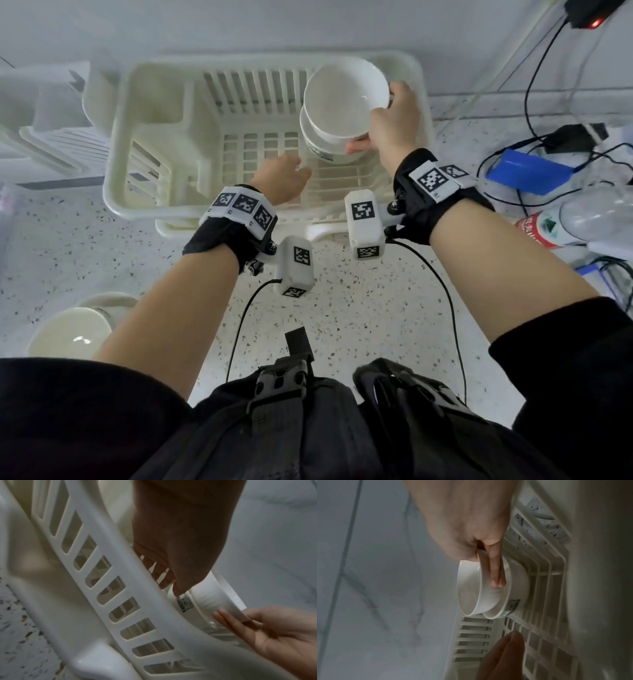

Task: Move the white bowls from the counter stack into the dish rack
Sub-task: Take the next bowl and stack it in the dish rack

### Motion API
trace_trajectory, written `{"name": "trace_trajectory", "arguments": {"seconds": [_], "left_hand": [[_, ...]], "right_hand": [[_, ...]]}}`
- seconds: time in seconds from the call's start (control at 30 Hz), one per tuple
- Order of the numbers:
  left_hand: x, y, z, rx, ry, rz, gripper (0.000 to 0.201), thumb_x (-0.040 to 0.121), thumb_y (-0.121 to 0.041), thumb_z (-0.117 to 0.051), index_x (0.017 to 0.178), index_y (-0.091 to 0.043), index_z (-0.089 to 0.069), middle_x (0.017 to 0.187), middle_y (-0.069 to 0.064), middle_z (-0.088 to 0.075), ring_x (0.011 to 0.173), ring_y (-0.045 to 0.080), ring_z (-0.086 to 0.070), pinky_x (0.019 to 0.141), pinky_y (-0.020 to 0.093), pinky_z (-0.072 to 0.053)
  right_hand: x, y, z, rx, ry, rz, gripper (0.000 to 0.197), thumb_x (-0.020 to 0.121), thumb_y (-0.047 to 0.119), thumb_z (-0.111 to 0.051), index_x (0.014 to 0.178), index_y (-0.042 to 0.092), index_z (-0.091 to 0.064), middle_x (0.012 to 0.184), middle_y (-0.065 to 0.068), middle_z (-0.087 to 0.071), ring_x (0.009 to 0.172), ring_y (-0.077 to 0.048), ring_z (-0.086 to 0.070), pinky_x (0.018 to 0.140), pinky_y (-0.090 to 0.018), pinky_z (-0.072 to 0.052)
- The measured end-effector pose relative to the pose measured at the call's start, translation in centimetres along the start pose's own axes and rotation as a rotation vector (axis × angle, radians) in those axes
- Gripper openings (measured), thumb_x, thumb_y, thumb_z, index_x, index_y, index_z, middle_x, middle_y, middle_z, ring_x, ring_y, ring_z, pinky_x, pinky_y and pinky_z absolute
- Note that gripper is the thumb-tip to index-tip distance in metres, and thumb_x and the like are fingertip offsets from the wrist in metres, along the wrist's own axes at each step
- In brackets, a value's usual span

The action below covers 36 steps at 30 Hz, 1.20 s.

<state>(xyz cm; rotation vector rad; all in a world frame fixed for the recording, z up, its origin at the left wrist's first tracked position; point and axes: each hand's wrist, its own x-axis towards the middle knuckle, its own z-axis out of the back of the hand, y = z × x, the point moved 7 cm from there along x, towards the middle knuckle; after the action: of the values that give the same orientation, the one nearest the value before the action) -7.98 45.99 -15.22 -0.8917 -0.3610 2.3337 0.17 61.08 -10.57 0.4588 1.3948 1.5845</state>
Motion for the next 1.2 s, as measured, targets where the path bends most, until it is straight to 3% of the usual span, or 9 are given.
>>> {"name": "trace_trajectory", "arguments": {"seconds": [0.23, 0.43, 0.57, 0.63, 0.73, 0.87, 0.97, 1.03, 1.2], "left_hand": [[1.5, 1.5, -1.8, -0.059, 0.085, 0.025, 0.034, 0.095, -0.024, -0.03, 0.106, 0.001, -0.05, 0.114, 0.023, -0.057, 0.105, 0.036, -0.054, 0.084, 0.039, -0.04], [1.8, 1.4, -2.0, -0.061, 0.058, 0.024, 0.039, 0.096, -0.024, -0.029, 0.118, 0.001, -0.049, 0.122, 0.02, -0.056, 0.112, 0.033, -0.052, 0.095, 0.04, -0.039], [1.7, 1.4, -2.0, -0.072, 0.045, 0.033, 0.04, 0.096, -0.026, -0.031, 0.118, 0.002, -0.049, 0.124, 0.02, -0.054, 0.112, 0.034, -0.052, 0.093, 0.039, -0.04], [1.6, 1.3, -2.0, -0.06, 0.045, 0.036, 0.043, 0.097, -0.028, -0.032, 0.127, 0.0, -0.045, 0.132, 0.018, -0.05, 0.119, 0.032, -0.049, 0.097, 0.039, -0.038], [1.3, 1.1, -2.0, -0.032, 0.054, 0.026, 0.046, 0.099, -0.029, -0.031, 0.135, -0.002, -0.037, 0.14, 0.016, -0.044, 0.126, 0.03, -0.044, 0.101, 0.038, -0.035], [0.9, 0.9, -1.9, -0.021, 0.049, 0.013, 0.047, 0.099, -0.03, -0.03, 0.138, -0.003, -0.034, 0.144, 0.015, -0.04, 0.131, 0.029, -0.04, 0.105, 0.038, -0.033], [0.7, 0.9, -1.7, -0.028, 0.034, 0.01, 0.045, 0.099, -0.028, -0.031, 0.136, -0.003, -0.037, 0.141, 0.016, -0.044, 0.129, 0.03, -0.042, 0.103, 0.039, -0.034], [0.5, 0.9, -1.7, -0.03, 0.021, 0.011, 0.045, 0.098, -0.028, -0.031, 0.135, -0.003, -0.04, 0.139, 0.017, -0.046, 0.127, 0.031, -0.044, 0.102, 0.039, -0.036], [-0.4, 0.5, -1.5, -0.011, -0.003, 0.004, 0.046, 0.099, -0.029, -0.032, 0.139, -0.007, -0.037, 0.144, 0.015, -0.042, 0.131, 0.03, -0.041, 0.106, 0.039, -0.034]], "right_hand": [[2.4, -1.6, -1.5, -0.19, -0.019, 0.013, 0.038, 0.089, -0.005, -0.04, 0.124, 0.004, -0.053, 0.106, -0.004, -0.045, 0.083, -0.037, -0.064, 0.065, -0.05, -0.061], [3.9, -1.8, -2.0, -0.324, -0.016, 0.094, 0.036, 0.09, 0.001, -0.043, 0.125, 0.004, -0.053, 0.121, -0.012, -0.052, 0.056, -0.024, -0.062, 0.055, -0.041, -0.062], [4.5, -1.8, -2.2, -0.427, -0.016, 0.129, 0.036, 0.088, -0.002, -0.042, 0.123, 0.0, -0.052, 0.145, -0.021, -0.039, 0.035, -0.013, -0.057, 0.027, -0.013, -0.042], [4.3, -1.4, -2.0, -0.509, -0.011, 0.149, 0.026, 0.088, -0.003, -0.044, 0.11, 0.001, -0.058, 0.143, -0.021, -0.043, 0.031, -0.002, -0.054, 0.024, -0.005, -0.03], [3.9, -1.1, -1.7, -0.561, -0.017, 0.168, 0.015, 0.086, -0.005, -0.046, 0.084, 0.01, -0.05, 0.138, -0.02, -0.049, 0.034, -0.007, -0.051, 0.022, -0.007, -0.027], [3.9, -1.2, -1.5, -0.565, -0.027, 0.162, 0.026, 0.087, -0.004, -0.047, 0.111, -0.002, -0.058, 0.143, -0.021, -0.043, 0.04, -0.006, -0.046, 0.024, -0.006, -0.03], [3.6, -1.5, -1.4, -0.597, -0.014, 0.161, 0.033, 0.087, -0.002, -0.05, 0.119, 0.0, -0.055, 0.137, -0.019, -0.04, 0.064, -0.019, -0.059, 0.037, -0.013, -0.049], [3.3, -1.7, -1.2, -0.59, -0.025, 0.168, 0.033, 0.083, -0.003, -0.05, 0.115, 0.003, -0.057, 0.132, -0.016, -0.042, 0.081, -0.033, -0.068, 0.06, -0.035, -0.062], [2.8, -1.8, -0.9, -0.561, -0.021, 0.167, 0.039, 0.079, -0.005, -0.046, 0.115, 0.003, -0.059, 0.128, -0.017, -0.046, 0.096, -0.039, -0.067, 0.082, -0.049, -0.058]]}}
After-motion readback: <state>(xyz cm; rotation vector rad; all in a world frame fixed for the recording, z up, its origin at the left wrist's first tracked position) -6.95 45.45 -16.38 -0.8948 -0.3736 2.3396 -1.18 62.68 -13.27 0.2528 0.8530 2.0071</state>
